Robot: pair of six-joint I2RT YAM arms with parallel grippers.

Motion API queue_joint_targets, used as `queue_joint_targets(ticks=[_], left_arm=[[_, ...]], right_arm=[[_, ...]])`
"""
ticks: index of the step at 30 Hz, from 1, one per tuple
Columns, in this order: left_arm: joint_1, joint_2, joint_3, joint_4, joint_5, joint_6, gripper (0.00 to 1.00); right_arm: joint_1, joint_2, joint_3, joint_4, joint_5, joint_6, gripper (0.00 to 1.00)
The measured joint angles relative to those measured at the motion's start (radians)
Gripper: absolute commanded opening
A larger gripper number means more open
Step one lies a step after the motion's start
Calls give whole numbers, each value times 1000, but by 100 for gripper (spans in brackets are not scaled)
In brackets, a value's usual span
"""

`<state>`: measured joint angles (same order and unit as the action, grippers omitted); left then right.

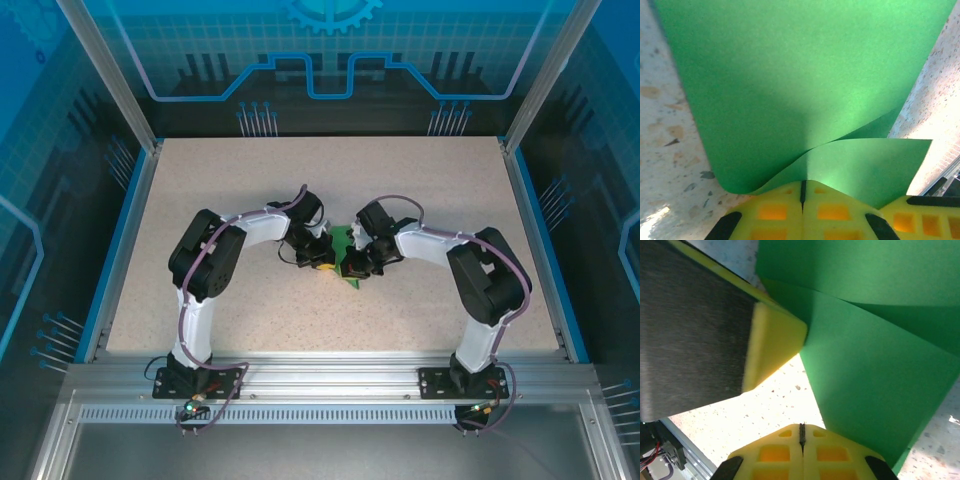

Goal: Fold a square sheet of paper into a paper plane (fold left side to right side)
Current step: Third fold the triangle at the center of the table.

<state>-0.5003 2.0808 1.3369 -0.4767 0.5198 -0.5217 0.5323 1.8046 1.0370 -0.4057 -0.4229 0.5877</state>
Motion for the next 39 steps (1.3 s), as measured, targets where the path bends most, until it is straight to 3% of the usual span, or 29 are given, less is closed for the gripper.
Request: queue_joint_targets(ticks=[39], left_arm=[[-3, 1, 6, -16, -7, 0, 5]], right_arm=[[-1, 6, -42, -43, 52, 14, 3]])
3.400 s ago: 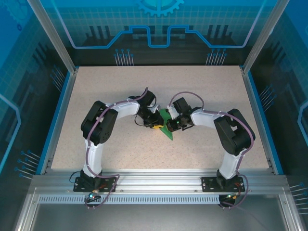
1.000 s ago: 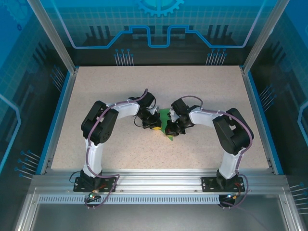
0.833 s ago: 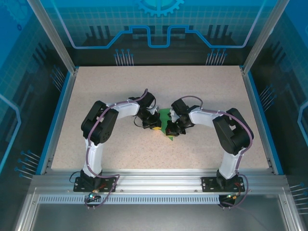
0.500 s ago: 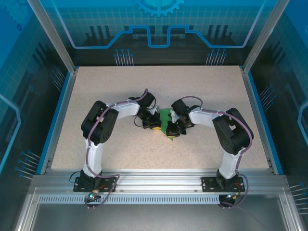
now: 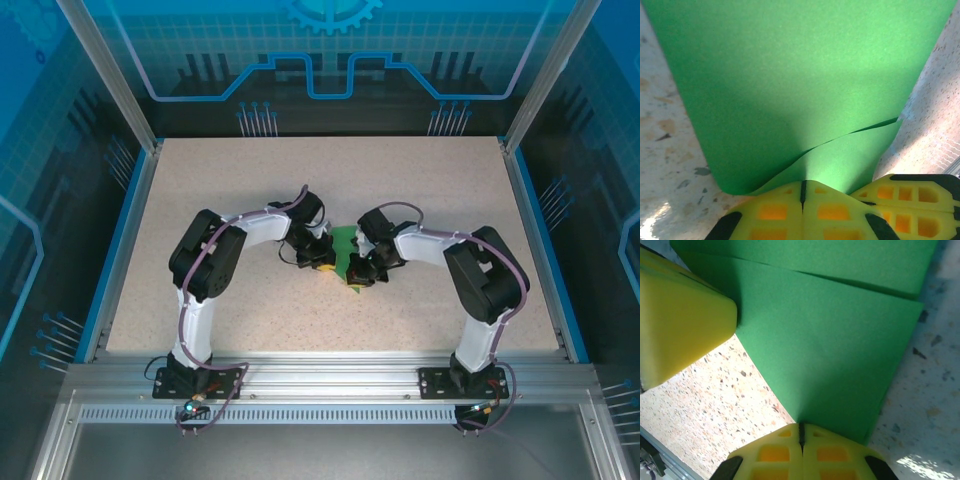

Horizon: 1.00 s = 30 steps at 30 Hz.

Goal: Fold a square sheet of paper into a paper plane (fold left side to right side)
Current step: Third fold the triangle at the center of the table.

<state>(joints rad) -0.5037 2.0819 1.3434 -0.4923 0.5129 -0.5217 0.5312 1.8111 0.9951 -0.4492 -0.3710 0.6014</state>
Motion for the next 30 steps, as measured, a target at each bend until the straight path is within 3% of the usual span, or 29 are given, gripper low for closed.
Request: queue_joint_targets(ticks=[19, 30], left_arm=[[-3, 14, 18, -24, 16, 0, 5], [-3, 14, 19, -26, 18, 0, 5]], right_arm=[[-23, -120, -159, 50, -7, 13, 3], [-57, -232, -191, -69, -22, -23, 4]])
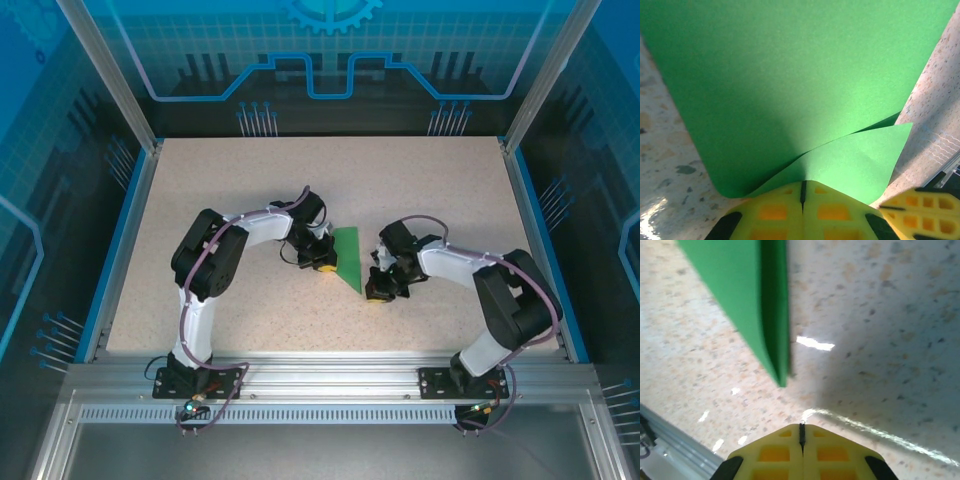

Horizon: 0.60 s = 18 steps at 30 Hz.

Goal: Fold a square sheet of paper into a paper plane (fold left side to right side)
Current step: Third fold the triangle at the center of the table.

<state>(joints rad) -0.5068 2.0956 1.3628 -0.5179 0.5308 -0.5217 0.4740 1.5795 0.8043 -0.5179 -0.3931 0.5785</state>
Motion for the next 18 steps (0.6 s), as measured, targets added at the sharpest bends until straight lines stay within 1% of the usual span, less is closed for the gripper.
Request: queue_joint_targets(ticks=[3, 7, 12, 18], left_arm=[[0, 0, 0, 0, 0, 0, 5], [0, 0, 0, 0, 0, -2, 5], [0, 0, 0, 0, 0, -3, 5], [0, 0, 1, 0, 0, -3, 5]], right_arm=[[0, -27, 25, 6, -35, -3, 4], [1, -9, 81, 46, -56, 2, 3], [3, 82, 138, 112, -54, 23, 3], [3, 173, 151, 127, -49, 35, 2]])
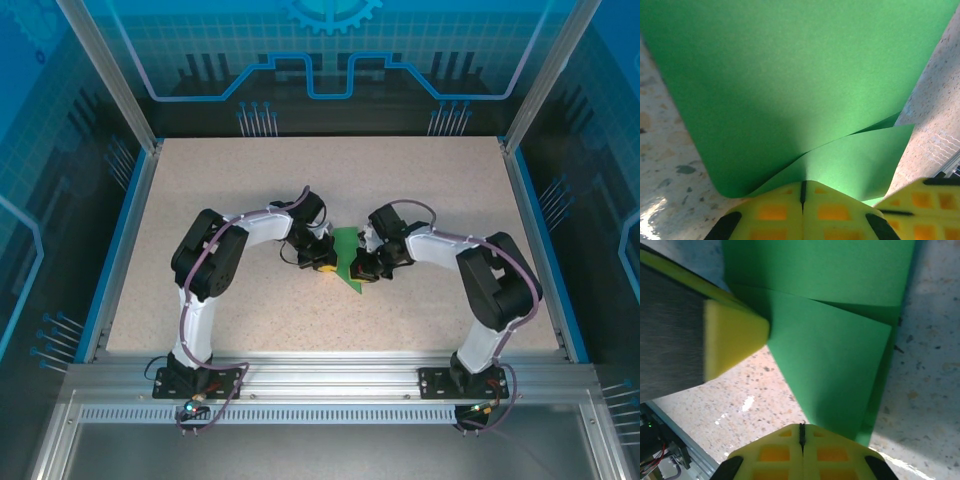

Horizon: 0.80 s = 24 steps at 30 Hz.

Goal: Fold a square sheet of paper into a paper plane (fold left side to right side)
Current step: Third fold the triangle at the center of the table.

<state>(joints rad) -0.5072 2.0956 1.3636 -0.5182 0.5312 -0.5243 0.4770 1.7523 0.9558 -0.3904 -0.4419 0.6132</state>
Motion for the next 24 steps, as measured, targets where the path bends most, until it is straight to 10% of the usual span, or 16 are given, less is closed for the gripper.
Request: queue_joint_targets(ticks=[24], left_arm=[[-26, -87, -45, 68, -26, 35, 11]], right_arm=[[0, 54, 21, -47, 45, -5, 0]])
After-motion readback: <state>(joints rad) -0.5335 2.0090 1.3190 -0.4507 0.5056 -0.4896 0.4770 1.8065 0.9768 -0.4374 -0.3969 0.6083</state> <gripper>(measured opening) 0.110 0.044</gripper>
